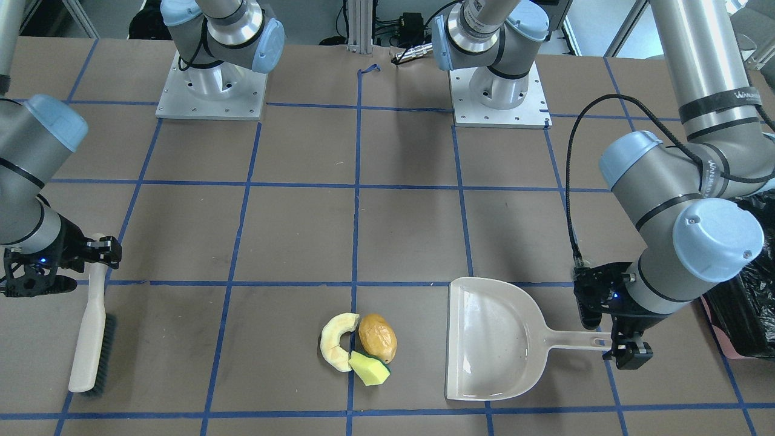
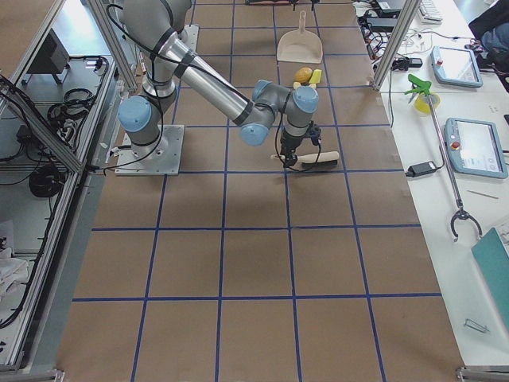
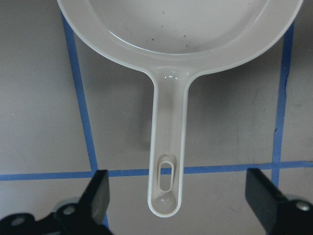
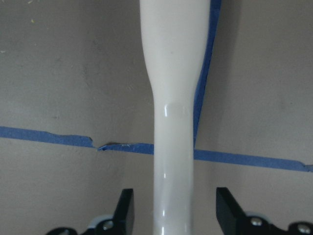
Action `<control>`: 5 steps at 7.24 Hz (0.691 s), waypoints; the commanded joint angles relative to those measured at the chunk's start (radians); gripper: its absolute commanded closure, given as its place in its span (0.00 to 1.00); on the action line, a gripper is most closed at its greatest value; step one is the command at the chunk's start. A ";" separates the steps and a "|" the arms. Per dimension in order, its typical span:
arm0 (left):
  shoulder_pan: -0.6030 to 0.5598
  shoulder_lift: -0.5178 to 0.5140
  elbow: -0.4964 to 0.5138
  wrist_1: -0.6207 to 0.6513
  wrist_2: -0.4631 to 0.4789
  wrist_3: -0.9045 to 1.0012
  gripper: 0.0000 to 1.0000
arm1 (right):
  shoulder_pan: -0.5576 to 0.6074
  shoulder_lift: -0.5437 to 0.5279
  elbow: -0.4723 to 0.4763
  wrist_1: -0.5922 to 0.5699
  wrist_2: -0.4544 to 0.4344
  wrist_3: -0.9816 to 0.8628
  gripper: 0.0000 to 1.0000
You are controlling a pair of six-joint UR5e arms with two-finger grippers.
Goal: Sweep and dump trash into bin
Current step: 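Grasp the white dustpan handle with the left gripper while the right grasps the brush handle, then lift the brush with the right gripper and carry it toward the trash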
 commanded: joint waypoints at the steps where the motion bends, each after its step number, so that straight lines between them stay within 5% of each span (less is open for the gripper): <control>1: 0.010 -0.026 0.013 0.001 -0.004 -0.015 0.01 | 0.000 -0.003 -0.001 0.006 0.000 -0.003 1.00; 5: 0.027 -0.081 0.014 0.029 -0.036 -0.049 0.02 | 0.011 -0.012 -0.010 0.002 0.044 0.020 1.00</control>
